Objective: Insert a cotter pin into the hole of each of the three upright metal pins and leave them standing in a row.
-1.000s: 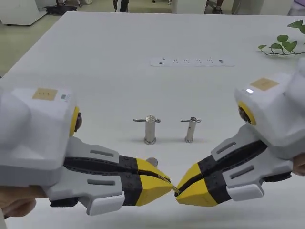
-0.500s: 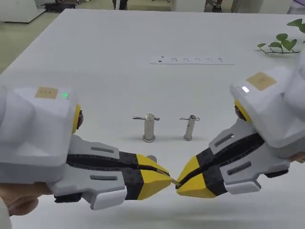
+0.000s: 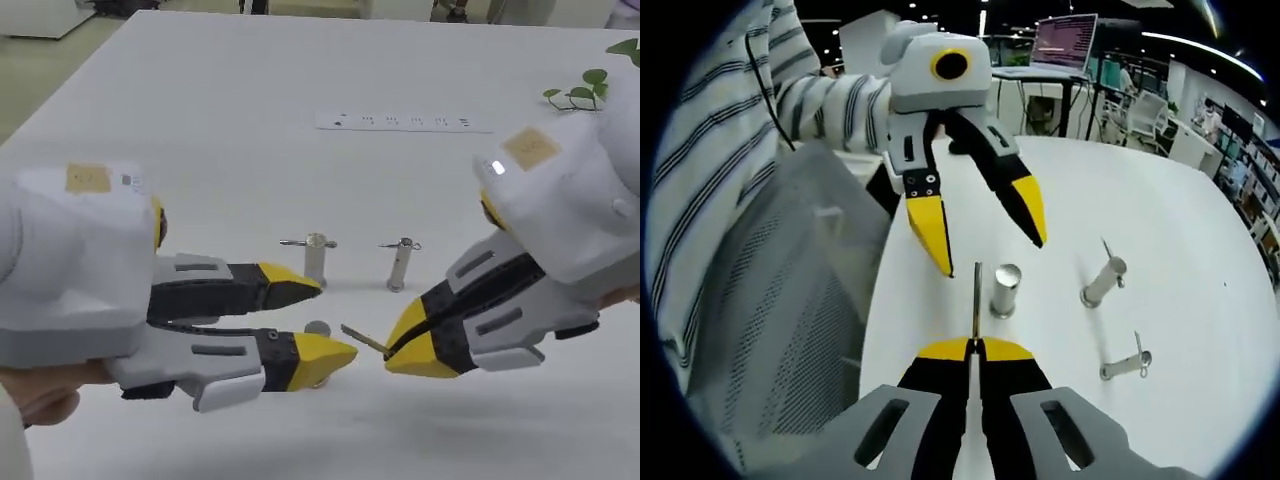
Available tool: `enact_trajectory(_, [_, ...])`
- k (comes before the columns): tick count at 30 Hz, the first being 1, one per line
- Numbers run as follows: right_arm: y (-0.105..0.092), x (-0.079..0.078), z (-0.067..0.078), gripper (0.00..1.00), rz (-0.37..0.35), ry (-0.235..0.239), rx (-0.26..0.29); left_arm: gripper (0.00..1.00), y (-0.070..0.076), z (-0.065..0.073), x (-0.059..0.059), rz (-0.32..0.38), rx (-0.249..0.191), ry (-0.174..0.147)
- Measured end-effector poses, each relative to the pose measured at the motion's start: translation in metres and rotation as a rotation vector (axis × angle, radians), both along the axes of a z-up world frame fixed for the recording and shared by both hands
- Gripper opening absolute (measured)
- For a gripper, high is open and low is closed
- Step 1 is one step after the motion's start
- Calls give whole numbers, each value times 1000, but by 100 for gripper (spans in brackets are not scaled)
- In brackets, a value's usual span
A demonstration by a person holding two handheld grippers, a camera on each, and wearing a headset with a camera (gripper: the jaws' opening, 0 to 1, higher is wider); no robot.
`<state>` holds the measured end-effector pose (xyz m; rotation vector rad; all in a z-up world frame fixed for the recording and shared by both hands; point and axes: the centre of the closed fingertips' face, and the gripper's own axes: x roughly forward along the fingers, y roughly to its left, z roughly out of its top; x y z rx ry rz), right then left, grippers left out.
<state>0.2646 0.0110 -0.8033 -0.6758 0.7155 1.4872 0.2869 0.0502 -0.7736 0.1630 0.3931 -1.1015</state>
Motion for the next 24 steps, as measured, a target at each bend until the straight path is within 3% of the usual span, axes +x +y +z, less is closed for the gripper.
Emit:
enact_trajectory(1, [-2, 2, -3, 3, 3, -3, -14, 36, 1, -4, 1, 4, 24, -5])
enact_trajectory(4, [-13, 6, -13, 3, 51, -31, -90, 36, 1, -12, 5, 34, 24, 5])
enact_trajectory(7, [-14, 6, -20, 3, 51, -11, -109, 34, 3, -21, 6, 51, 48, 11])
enact_trajectory(10, [-20, 11, -28, 3, 70, -19, -167, 31, 3, -30, 5, 55, 63, 25])
enact_trajectory(14, [-19, 20, -31, 3, 65, -24, -186, 29, 4, -44, 4, 57, 91, 58])
enact_trajectory(16, [-19, 23, -32, 3, 60, -26, -196, 28, 7, -54, 4, 64, 125, 80])
enact_trajectory(19, [-22, 28, -38, 3, 66, -37, -229, 28, 5, -60, 7, 65, 138, 88])
enact_trajectory(24, [-22, 27, -44, 3, 95, -11, -239, 25, 0, -66, 9, 51, 148, 96])
